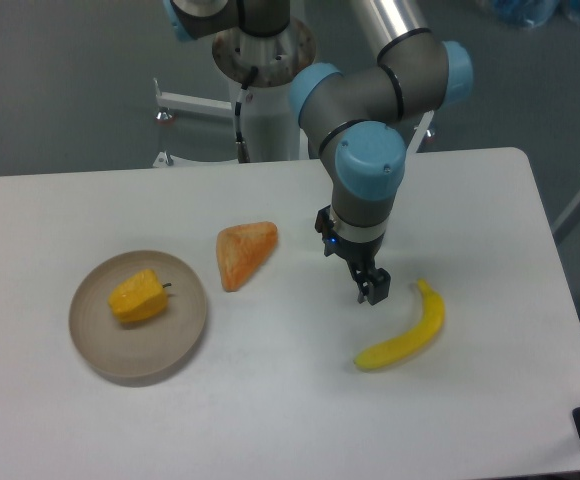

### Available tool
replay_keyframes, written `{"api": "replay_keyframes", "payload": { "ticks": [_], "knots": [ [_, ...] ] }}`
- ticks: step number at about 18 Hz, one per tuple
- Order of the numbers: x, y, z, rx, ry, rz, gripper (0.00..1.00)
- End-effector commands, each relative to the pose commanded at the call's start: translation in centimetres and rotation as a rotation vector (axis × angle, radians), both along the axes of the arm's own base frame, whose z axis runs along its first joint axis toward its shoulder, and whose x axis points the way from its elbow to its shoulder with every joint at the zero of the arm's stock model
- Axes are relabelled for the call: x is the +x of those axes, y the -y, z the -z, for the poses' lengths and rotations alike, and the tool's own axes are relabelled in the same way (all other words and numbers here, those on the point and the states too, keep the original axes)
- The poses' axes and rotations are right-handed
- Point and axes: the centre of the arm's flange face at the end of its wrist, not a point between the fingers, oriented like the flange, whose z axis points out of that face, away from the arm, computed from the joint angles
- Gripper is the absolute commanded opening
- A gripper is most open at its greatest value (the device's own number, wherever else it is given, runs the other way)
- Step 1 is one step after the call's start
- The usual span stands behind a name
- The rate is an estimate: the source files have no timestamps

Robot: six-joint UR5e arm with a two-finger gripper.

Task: Pick up the yellow pepper from the plate
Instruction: 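Move the gripper over the plate and lower onto the yellow pepper, then close the gripper on the yellow pepper on the plate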

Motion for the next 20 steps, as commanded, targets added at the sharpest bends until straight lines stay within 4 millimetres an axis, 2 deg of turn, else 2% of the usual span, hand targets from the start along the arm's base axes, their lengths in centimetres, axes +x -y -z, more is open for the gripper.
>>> {"api": "replay_keyframes", "payload": {
  "ticks": [3,7,9,12,15,16,19,20],
  "knots": [
    [4.5,-1.7,0.0,0.002,0.007,0.051,1.00],
    [11.0,-3.7,0.2,-0.001,0.015,-0.007,1.00],
    [13.6,-4.0,0.7,-0.010,0.022,-0.009,1.00],
    [19.0,-4.8,1.8,-0.031,0.031,-0.068,1.00],
    [22.8,-5.4,3.0,-0.041,0.032,-0.074,1.00],
    [24.7,-5.6,3.3,-0.013,0.027,-0.069,1.00],
    [28.3,-4.7,5.2,0.003,0.016,-0.055,1.00],
    [28.5,-4.6,5.7,-0.003,0.017,-0.061,1.00]
  ]
}}
